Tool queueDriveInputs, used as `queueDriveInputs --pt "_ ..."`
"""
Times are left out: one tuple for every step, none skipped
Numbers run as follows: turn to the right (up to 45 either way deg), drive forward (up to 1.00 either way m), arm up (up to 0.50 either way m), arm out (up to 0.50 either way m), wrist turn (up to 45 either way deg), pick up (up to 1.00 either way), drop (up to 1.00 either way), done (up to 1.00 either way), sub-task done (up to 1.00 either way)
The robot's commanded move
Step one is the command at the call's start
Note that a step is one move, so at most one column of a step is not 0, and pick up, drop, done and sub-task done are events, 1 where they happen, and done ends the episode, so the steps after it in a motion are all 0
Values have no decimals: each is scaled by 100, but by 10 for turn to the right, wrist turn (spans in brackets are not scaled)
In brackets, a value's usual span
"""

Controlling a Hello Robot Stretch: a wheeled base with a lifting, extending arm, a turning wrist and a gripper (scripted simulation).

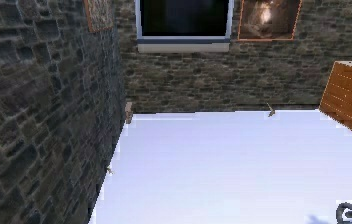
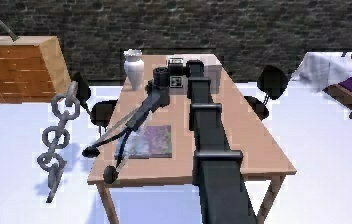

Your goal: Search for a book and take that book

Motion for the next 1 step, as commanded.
queueDriveInputs --pt "0 0 0 0 450 0 0 0 0"
